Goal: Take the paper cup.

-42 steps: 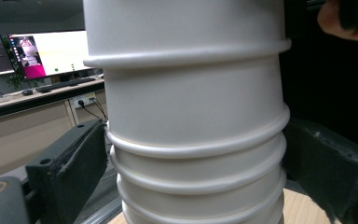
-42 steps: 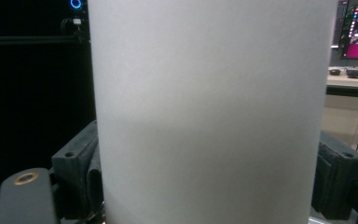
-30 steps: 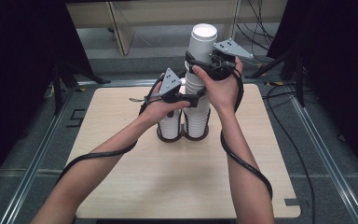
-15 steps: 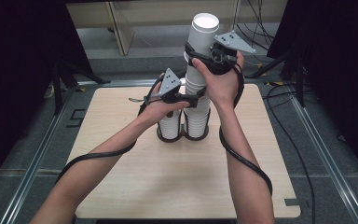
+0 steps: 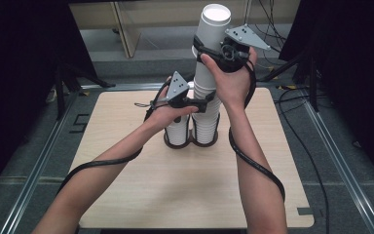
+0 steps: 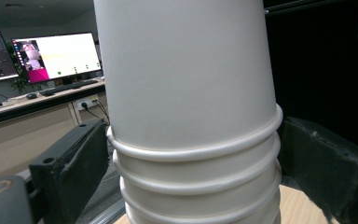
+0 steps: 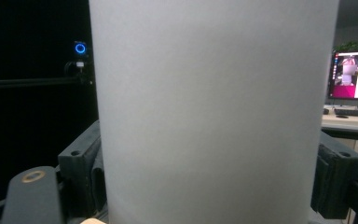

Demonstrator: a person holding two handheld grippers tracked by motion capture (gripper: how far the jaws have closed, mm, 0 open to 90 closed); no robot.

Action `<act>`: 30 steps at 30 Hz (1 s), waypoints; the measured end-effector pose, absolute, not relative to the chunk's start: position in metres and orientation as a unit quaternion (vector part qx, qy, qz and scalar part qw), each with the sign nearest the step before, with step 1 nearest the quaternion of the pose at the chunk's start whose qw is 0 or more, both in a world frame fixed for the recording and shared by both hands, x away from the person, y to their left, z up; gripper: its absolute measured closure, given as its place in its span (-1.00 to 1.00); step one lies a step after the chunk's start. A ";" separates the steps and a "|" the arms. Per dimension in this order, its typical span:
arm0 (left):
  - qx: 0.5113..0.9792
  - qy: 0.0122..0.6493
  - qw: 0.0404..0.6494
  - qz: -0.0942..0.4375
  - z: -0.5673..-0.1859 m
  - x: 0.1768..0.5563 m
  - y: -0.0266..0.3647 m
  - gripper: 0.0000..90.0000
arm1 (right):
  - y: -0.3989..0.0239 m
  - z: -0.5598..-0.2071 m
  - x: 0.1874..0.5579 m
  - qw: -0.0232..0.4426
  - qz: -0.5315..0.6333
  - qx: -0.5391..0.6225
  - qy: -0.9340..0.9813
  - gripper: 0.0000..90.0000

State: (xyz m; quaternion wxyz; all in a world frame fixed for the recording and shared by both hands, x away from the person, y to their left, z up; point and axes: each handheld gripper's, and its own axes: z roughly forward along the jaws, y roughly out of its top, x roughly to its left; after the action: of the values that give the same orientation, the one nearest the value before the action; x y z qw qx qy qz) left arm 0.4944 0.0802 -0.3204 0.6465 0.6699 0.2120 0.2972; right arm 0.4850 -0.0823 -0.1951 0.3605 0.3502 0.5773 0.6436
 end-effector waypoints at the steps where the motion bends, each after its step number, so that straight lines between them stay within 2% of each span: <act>1: 0.670 0.214 0.646 0.296 -0.321 0.494 0.080 -0.83 | -0.082 -0.193 0.484 0.362 0.646 0.349 0.575 -0.60; 30: 0.672 0.213 0.635 0.315 -0.316 0.479 0.103 -0.88 | -0.100 -0.178 0.467 0.370 0.673 0.342 0.541 -0.58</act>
State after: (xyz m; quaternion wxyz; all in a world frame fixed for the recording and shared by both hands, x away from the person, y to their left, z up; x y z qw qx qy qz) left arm 0.4790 0.1032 -0.3158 0.6352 0.6722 0.2129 0.3152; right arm 0.4671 -0.1005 -0.1778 0.3699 0.3424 0.5407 0.6735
